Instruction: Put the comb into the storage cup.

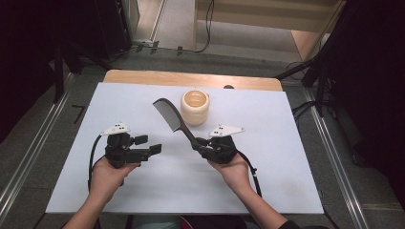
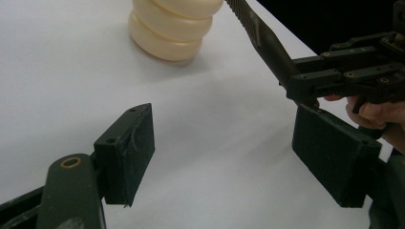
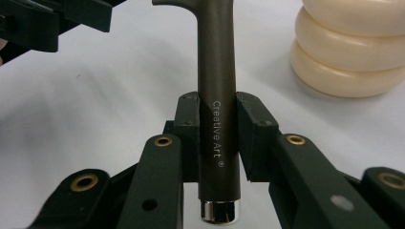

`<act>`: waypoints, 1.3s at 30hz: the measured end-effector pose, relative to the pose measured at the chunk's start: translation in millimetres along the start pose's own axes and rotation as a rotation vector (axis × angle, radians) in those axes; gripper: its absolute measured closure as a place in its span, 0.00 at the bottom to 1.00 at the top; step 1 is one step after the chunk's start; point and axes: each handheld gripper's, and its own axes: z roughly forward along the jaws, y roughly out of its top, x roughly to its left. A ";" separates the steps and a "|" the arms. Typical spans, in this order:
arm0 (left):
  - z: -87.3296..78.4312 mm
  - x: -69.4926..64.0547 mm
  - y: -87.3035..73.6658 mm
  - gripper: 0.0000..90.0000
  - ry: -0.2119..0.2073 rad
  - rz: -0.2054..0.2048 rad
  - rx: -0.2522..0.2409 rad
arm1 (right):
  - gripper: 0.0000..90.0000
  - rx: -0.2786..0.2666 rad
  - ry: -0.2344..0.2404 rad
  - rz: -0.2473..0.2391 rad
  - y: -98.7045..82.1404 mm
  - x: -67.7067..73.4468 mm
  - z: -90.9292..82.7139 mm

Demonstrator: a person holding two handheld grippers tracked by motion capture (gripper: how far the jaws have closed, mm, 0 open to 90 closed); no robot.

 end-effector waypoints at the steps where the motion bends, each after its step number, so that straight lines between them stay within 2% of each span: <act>1: 0.6 0.3 0.6 0.26 -0.004 0.002 0.001 | 0.78 -0.003 -0.002 -0.004 0.8 0.4 1.1; 6: 5.2 2.8 2.0 0.26 -0.007 -0.015 0.008 | 0.78 -0.011 -0.001 -0.011 5.6 4.6 7.6; 10: 7.9 2.5 4.5 0.25 0.010 -0.020 0.000 | 0.78 -0.024 -0.002 -0.005 10.3 8.1 13.1; 17: 8.8 2.3 10.0 0.25 0.003 -0.061 -0.024 | 0.78 -0.049 -0.002 -0.003 18.3 14.9 23.7; 23: 8.1 2.8 13.1 0.26 0.027 -0.072 -0.051 | 0.78 -0.062 0.001 0.003 22.3 19.6 31.9; 26: 8.5 3.5 15.2 0.26 0.032 -0.093 -0.066 | 0.78 -0.066 -0.003 0.003 23.1 21.2 35.4; 28: 9.2 3.2 16.5 0.26 0.033 -0.103 -0.078 | 0.78 -0.072 -0.003 0.009 23.3 21.3 37.4; 33: 13.6 2.0 18.9 0.27 0.044 -0.094 -0.094 | 0.78 -0.092 -0.005 0.034 24.2 19.7 41.3; 39: 19.3 2.2 22.9 0.27 0.051 -0.111 -0.116 | 0.78 -0.100 -0.013 0.037 25.4 18.9 45.1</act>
